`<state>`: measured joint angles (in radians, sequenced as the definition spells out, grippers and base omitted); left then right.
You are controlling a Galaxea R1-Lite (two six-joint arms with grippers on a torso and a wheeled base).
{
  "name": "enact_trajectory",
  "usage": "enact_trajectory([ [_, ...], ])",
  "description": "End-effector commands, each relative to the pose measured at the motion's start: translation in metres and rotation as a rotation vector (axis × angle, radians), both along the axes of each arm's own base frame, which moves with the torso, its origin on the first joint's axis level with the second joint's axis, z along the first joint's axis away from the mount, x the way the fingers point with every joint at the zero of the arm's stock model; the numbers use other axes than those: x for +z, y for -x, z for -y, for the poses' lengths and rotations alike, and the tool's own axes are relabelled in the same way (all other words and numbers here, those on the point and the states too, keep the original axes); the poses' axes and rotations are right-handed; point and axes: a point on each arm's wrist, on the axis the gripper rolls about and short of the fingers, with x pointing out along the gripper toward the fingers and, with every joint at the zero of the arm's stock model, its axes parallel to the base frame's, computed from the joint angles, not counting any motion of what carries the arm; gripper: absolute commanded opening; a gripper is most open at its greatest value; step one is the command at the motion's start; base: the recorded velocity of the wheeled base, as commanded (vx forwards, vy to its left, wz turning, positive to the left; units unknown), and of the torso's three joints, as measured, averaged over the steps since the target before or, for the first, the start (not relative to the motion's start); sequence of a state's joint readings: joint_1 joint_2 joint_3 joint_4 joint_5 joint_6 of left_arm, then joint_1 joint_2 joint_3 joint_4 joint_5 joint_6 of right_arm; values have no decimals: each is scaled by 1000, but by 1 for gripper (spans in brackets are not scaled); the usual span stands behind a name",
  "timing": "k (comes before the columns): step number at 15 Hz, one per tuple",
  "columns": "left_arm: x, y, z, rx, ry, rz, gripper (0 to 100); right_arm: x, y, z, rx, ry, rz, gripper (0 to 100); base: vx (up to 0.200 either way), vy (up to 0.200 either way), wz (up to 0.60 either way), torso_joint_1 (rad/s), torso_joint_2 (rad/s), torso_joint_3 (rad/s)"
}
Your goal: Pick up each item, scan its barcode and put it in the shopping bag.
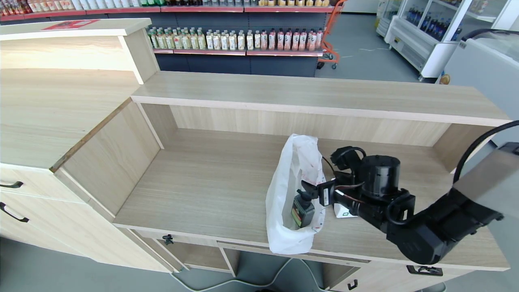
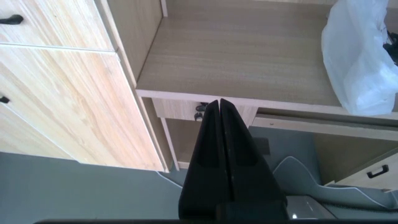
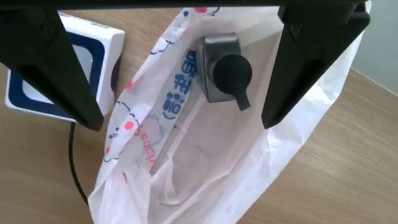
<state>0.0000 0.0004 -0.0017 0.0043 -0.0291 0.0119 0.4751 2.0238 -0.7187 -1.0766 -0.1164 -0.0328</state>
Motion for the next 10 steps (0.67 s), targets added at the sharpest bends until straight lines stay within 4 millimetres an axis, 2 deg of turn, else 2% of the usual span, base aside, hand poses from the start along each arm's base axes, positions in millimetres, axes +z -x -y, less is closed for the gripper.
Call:
enact_trajectory([
  [1, 0, 0, 0, 0, 0, 0, 0, 33, 38, 37, -57, -25, 28, 100, 0, 0, 0, 0, 0, 0],
  [4, 0, 0, 0, 0, 0, 0, 0, 52, 92, 95, -189, -15, 8, 100, 0, 0, 0, 0, 0, 0],
  [6, 0, 0, 0, 0, 1, 0, 0, 56, 115, 120, -256, -13, -27, 100, 0, 0, 0, 0, 0, 0],
  [10, 0, 0, 0, 0, -2, -2, 0, 52, 138, 143, -316, -15, -77, 100, 0, -200, 0, 1, 1, 1],
])
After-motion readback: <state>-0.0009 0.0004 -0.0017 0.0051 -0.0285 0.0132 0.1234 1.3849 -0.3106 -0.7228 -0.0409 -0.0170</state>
